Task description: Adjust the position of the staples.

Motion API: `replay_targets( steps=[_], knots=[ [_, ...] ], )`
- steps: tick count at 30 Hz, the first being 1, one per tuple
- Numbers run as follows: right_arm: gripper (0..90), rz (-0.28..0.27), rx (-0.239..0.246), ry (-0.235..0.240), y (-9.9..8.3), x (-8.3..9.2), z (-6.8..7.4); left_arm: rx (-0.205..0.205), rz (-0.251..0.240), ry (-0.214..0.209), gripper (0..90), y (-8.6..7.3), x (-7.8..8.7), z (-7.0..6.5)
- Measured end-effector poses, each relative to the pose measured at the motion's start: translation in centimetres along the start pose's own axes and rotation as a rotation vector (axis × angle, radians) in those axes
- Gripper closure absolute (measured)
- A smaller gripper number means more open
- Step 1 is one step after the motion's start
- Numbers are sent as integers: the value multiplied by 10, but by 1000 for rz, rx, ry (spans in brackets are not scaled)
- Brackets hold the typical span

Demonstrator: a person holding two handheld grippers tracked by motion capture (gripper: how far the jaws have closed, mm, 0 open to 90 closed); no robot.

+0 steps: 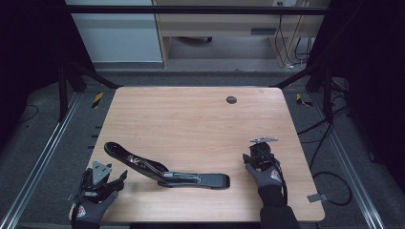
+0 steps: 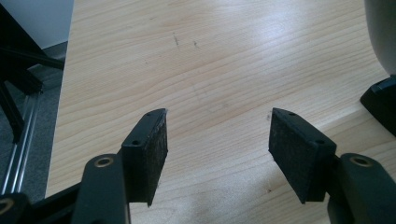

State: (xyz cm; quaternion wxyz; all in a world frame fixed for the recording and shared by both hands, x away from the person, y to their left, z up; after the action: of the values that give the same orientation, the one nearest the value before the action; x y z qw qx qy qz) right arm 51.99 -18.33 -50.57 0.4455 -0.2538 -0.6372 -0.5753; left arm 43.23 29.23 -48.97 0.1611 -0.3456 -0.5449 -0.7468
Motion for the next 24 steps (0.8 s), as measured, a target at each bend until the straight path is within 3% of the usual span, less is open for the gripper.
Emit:
replay_targets(
  steps=[15, 24],
  knots=[
    [664, 18, -18, -14, 4, -12, 0, -3, 10, -9, 371, -1, 0, 0],
    [740, 33, -25, -22, 4, -15, 1, -8, 13, -7, 372, -1, 0, -1]
  ],
)
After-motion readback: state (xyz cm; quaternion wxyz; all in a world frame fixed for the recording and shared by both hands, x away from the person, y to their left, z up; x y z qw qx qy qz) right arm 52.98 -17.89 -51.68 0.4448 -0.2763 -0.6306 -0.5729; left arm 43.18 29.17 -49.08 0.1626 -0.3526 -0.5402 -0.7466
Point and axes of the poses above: each handheld gripper's, and its own axes: x roughly backward along the jaws, y roughly out of its top, z roughly to its left, the point moved 4 cm from there along -x, roughly forward along the jaws, and after that the axes turned 9 degrees about z, right-handed, at the moved point
